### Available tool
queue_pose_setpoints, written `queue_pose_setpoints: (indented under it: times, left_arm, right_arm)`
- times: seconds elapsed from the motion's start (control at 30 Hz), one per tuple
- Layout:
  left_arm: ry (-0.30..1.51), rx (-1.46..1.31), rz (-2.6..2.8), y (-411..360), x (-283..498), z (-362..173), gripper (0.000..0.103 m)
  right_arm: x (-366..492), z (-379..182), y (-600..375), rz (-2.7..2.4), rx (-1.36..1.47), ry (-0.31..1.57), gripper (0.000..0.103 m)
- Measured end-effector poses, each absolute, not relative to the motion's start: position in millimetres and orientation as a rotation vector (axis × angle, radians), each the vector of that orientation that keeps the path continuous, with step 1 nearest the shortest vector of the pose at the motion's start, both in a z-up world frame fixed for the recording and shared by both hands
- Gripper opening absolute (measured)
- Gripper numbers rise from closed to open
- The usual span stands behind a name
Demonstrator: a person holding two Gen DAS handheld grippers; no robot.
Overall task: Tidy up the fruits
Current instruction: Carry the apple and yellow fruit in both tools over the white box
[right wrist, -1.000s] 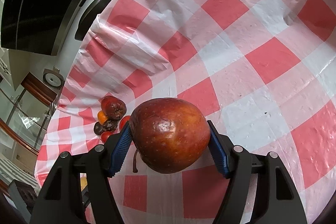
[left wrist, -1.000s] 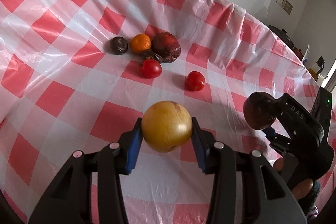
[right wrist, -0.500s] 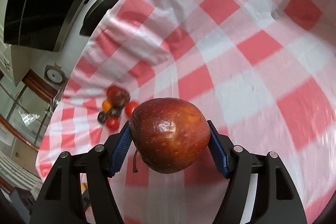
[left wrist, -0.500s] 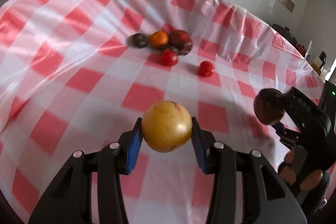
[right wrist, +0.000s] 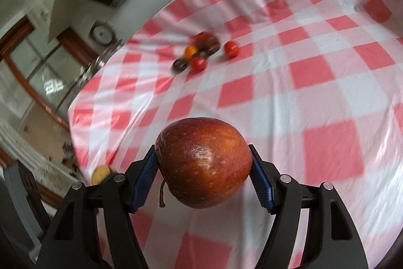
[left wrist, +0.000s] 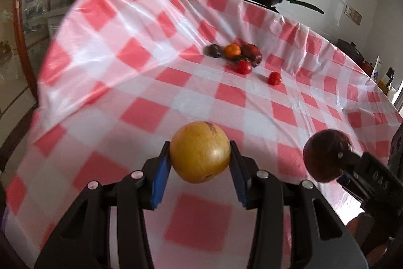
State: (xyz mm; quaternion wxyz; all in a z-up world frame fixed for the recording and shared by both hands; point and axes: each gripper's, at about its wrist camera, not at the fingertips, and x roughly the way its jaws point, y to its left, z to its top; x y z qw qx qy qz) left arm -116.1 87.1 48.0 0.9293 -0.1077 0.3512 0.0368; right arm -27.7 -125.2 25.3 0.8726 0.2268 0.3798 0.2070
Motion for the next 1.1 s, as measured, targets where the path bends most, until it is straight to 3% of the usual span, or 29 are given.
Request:
queue_pose_setpoints:
  times: [0.63,1.1]
  left_arm:
    - [0.743,-0.318,0.193,176.8,-174.5,21.5,0.045]
    - [0.634,-0.342,0.33,266.5,-292.7,31.3,0.045]
  right_arm:
    - [-81.1,25.8,-42.2,0.679,0.27,0.824,0.068]
    - [-159.2,37.8,42.9,0.964,-0.04,0.741,0.068]
